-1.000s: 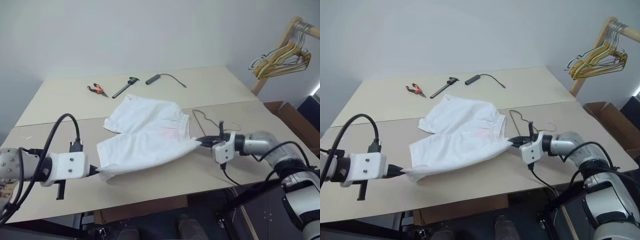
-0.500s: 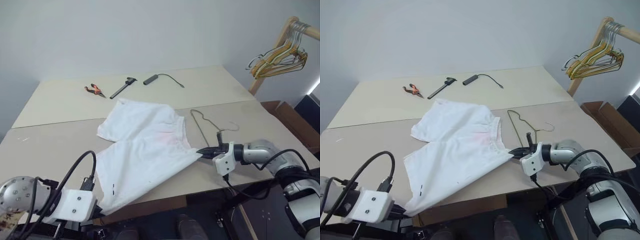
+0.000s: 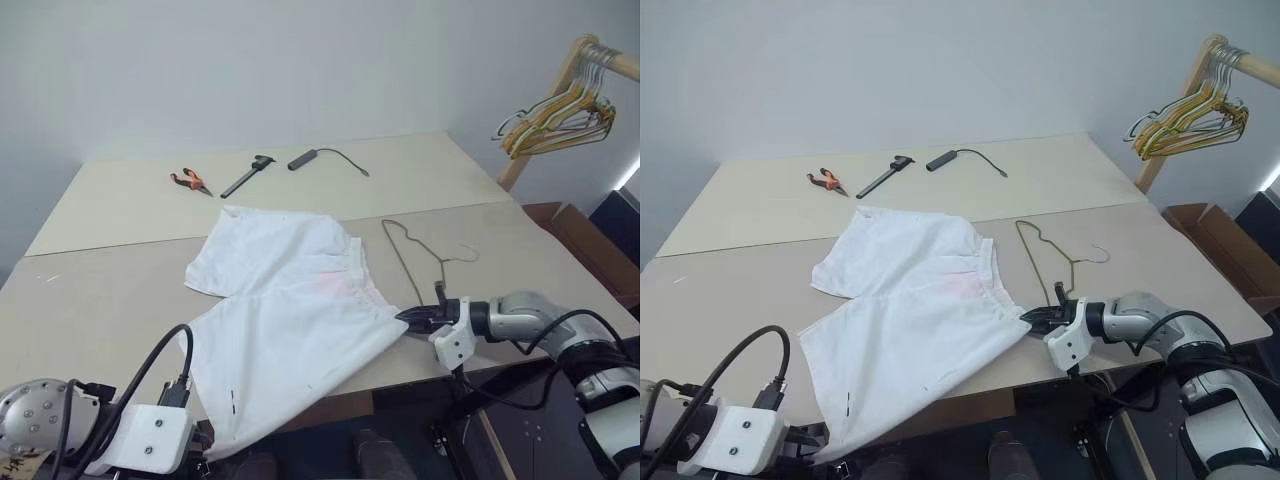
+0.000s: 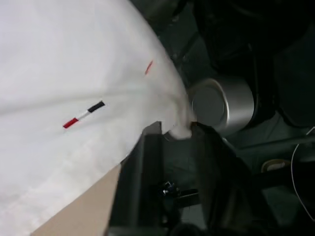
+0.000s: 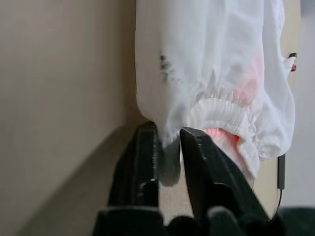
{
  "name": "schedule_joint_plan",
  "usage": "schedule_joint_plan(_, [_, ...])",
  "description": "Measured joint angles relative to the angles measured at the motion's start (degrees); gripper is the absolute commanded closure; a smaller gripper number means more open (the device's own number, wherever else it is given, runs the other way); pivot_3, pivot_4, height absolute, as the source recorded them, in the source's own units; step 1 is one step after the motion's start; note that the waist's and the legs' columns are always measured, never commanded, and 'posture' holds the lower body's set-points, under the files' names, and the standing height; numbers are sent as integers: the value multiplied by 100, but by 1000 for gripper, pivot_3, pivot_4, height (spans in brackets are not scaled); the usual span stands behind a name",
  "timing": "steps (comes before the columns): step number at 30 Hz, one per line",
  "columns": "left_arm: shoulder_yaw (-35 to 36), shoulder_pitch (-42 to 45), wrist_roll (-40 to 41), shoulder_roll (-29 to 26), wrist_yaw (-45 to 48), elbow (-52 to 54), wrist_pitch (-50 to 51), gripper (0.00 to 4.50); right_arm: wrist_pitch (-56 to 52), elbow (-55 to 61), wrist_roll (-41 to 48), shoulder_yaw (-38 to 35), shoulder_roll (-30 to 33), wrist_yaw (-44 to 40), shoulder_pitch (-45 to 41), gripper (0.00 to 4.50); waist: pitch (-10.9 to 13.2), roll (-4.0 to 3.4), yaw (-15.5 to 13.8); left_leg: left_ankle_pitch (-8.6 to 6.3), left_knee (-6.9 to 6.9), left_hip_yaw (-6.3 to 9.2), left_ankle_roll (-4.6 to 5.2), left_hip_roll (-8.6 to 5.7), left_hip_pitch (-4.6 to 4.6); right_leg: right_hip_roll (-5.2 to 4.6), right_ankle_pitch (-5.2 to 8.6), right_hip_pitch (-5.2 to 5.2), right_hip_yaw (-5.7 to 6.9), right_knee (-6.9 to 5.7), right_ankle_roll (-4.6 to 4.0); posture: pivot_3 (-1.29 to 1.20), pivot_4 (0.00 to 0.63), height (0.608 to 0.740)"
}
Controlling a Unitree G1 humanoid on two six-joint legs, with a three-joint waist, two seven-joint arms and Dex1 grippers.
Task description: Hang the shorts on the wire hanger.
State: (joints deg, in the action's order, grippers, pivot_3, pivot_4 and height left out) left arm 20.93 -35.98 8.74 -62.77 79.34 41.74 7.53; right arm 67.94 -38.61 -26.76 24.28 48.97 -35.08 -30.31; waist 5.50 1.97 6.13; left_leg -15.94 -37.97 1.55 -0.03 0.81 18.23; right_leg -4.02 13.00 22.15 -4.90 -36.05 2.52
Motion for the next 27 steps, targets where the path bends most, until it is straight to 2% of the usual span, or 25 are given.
schedule_joint_plan(5, [363, 106, 192, 20, 200, -245, -154, 941, -525, 1162, 1334, 1, 878, -765, 896, 873, 7, 9, -111, -12, 0, -17, 21, 2, -1, 0, 6, 1, -16, 1, 3, 14, 59, 740])
schedule_joint_plan(7, [718, 398, 470, 28, 350, -652, -268, 336, -1285, 1779, 2213, -93, 1131, -1077, 1447, 861, 6, 13, -180, -12, 0, -20, 21, 7, -6, 7, 7, -1, -21, -2, -1, 12, 59, 740])
schedule_joint_plan(11, [1142, 1332, 1338, 174, 330, -1198, -124, 336, -3459, 2950, 3721, -760, 1303, -1229, 2278, 861, 7, 9, -221, -12, -1, -38, 20, 8, -9, 11, 5, 1, -44, -2, -2, -7, 60, 740])
schedule_joint_plan(15, [681, 2867, 2310, 751, -764, -1269, 750, 336, -5969, 3773, 4621, -1690, 1348, -809, 2586, 861, 7, 13, -270, -13, -1, -31, 18, 11, 4, 25, -13, 8, -39, 5, 31, -32, 63, 740])
schedule_joint_plan(19, [-137, 4011, 2802, 1338, -1818, -1237, 1614, 336, -8567, 4214, 4732, -1826, 1082, -161, 2237, 861, 8, 18, -240, -18, -2, -30, 13, 15, 17, 33, -25, 18, -43, 9, 51, -52, 63, 740])
schedule_joint_plan(21, [-499, 4423, 2985, 1417, -2093, -1223, 1938, 336, -9764, 4266, 4697, -1689, 803, 92, 1863, 861, 9, 20, -179, -19, -3, -31, 12, 15, 17, 42, -27, 20, -54, 8, 50, -64, 60, 740])
schedule_joint_plan(24, [-763, 4794, 3187, 1427, -2103, -1276, 2213, 336, -10824, 3969, 4508, -1418, 269, 277, 1220, 861, 9, 20, -92, -19, -3, -29, 13, 22, 17, 56, -28, 24, -55, 9, 45, -75, 58, 740])
schedule_joint_plan(27, [-923, 4922, 3224, 1360, -1934, -1361, 2305, 295, -11282, 3536, 4332, -1205, -143, 275, 745, 1435, 11, 15, -31, -19, -2, -27, 13, 21, 20, 58, -28, 27, -56, 11, 45, -73, 57, 740])
